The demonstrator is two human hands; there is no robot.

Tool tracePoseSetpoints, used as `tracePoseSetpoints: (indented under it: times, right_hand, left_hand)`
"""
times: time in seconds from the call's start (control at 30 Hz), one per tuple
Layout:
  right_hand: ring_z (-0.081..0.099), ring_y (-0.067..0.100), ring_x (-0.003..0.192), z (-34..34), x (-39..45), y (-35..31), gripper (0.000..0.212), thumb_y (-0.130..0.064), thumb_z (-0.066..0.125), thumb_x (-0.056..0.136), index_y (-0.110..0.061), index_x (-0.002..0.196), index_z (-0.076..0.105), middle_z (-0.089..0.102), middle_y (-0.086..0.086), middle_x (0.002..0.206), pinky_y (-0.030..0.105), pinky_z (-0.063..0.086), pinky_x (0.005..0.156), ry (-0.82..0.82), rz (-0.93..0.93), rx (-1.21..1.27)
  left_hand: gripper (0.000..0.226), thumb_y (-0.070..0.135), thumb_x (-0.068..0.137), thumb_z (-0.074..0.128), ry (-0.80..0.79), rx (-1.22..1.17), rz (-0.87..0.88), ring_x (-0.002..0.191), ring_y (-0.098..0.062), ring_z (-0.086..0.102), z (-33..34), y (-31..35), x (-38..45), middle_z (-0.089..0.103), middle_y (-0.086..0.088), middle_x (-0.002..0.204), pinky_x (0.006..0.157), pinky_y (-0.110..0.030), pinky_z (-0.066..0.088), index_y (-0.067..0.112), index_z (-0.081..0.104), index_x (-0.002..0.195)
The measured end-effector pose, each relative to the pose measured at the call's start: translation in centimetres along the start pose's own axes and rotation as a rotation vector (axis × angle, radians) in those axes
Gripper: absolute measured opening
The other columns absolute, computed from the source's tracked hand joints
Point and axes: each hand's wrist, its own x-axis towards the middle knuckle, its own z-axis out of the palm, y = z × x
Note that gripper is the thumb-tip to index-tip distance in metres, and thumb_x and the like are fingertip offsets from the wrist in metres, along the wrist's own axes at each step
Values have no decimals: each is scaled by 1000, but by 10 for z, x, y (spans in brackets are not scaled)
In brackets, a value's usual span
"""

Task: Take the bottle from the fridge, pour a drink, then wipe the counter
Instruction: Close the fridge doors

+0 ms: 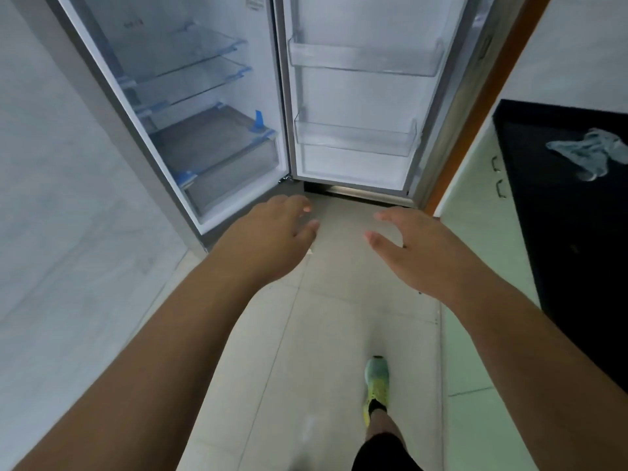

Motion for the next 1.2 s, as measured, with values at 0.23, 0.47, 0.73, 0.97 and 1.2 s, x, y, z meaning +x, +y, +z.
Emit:
tracePoseSetpoints:
  times: [0.23,0.47,0.73,0.97,1.2]
  right_hand:
    - [46,18,142,-39,146,59,55,-57,49,103,-31,151,47,46,-6,157,40,39,115,-65,-114,35]
    - [50,19,136,-94,274,89,53,-57,52,101,-33,148,47,42,-8,157,43,47,110,-22,-176,22]
    - [23,32,156,-140,395,103,71,-51,53,103,-22,163,27,16,-4,173,49,29,121,100,-125,-89]
    - [22,39,156,-121,449,119,90,-51,55,101,-22,166,1,-13,-3,174,53,31,121,-79,70,-99]
    - [43,37,144,-125,466,120,79,-44,59,98,-19,162,20,12,3,171,50,49,106,189,61,-196]
  left_hand:
    - [43,45,107,44,51,12,-94,131,-21,54,9,46,126,54,0,148,106,-41,46,28,49,146]
    - [45,43,107,43,83,24,-139,136,-22,48,-6,76,230,48,2,153,108,-42,44,29,44,150]
    - [46,41,108,44,126,27,-90,135,-22,50,-29,86,316,44,4,157,109,-41,44,29,43,151]
    - [48,41,108,44,140,38,-35,140,-22,46,-43,84,360,41,6,159,109,-41,43,30,40,154]
    - [48,40,107,45,145,41,-7,141,-24,45,-50,78,383,43,5,158,111,-41,43,28,41,154]
